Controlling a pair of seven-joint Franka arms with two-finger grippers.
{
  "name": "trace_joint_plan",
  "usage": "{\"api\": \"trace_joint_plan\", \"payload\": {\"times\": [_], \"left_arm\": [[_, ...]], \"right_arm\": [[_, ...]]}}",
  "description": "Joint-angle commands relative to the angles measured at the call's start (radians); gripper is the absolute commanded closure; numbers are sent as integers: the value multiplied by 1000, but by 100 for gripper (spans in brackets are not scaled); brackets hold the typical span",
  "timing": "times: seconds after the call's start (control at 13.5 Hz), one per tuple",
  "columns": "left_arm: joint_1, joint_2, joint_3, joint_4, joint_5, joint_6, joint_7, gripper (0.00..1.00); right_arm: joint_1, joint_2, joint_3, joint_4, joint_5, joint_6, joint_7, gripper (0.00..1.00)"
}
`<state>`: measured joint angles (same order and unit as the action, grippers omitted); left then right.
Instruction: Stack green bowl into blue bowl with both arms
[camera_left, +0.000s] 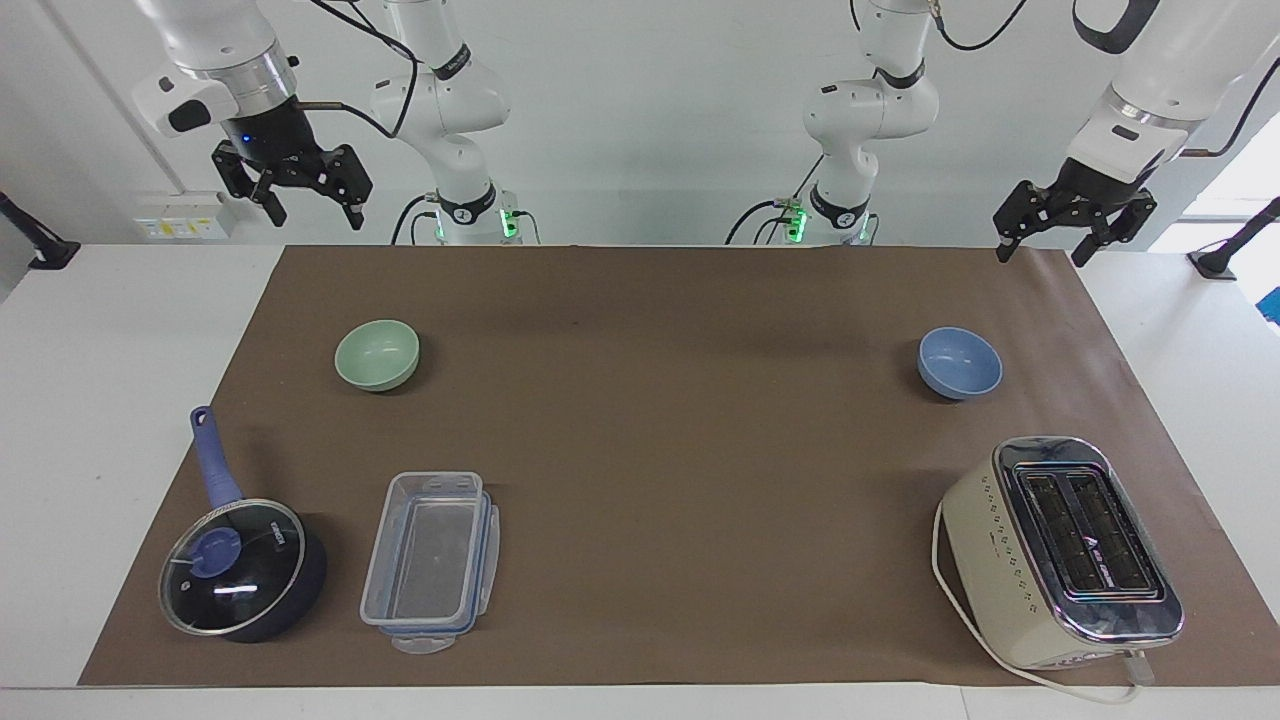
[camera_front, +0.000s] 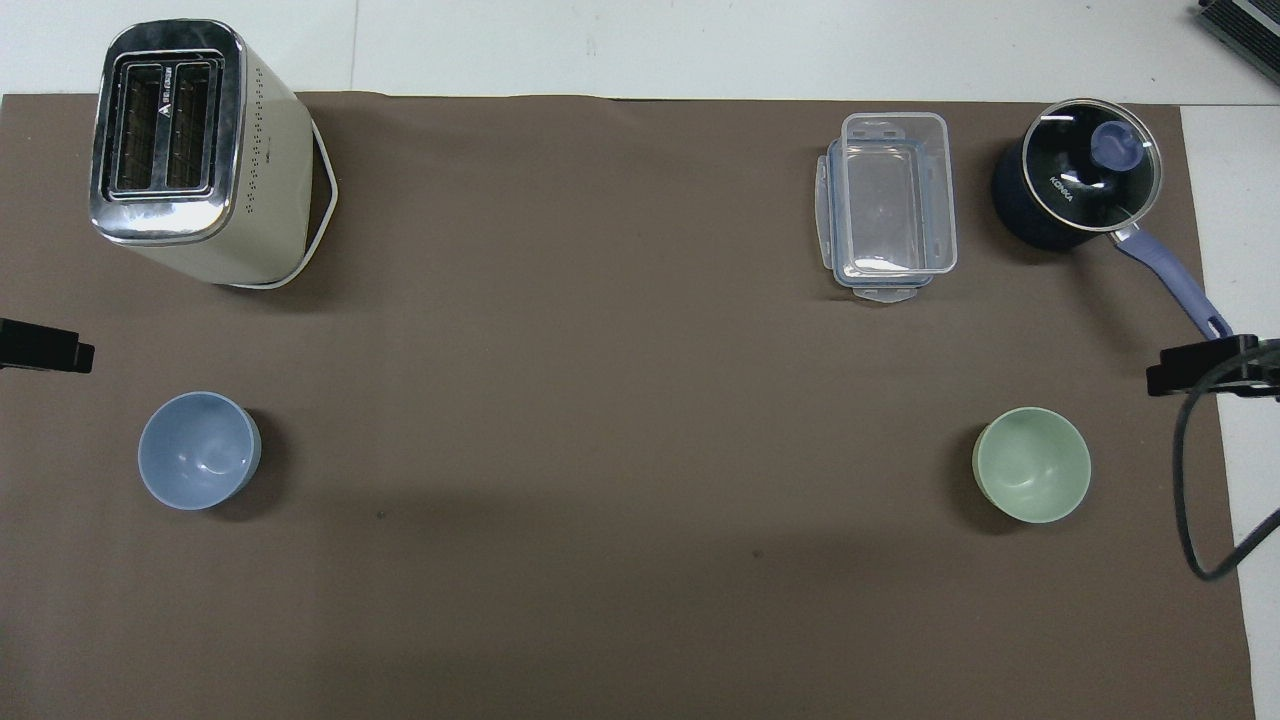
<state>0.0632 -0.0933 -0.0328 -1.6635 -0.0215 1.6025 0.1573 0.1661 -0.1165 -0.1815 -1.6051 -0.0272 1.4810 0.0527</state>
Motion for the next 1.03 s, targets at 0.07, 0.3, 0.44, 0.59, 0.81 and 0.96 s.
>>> {"api": "trace_joint_plan", "payload": {"times": [0.07,0.3,0.44,0.59,0.81,0.96], "left_arm": [[49,-8,-6,-100,6,88,39,0],[79,-13,-6,-166,5,154,94,0],[83,-14,-6,-214,0,213,102,0],[110,-11,-6,-264,-35,272,134,0],[167,-3,-4,-364,-81,356,233,0],[213,-3,-4,-409,-135,370,310,0]], "right_arm": [[-3,-23,0,-25,-2,4,-7,0],[-5,-23,0,-25,-2,4,-7,0],[-3,-23,0,-25,-2,4,-7,0],[-3,-23,0,-25,-2,4,-7,0],[-3,-23,0,-25,-2,4,-7,0],[-3,-23,0,-25,-2,4,-8,0]]}}
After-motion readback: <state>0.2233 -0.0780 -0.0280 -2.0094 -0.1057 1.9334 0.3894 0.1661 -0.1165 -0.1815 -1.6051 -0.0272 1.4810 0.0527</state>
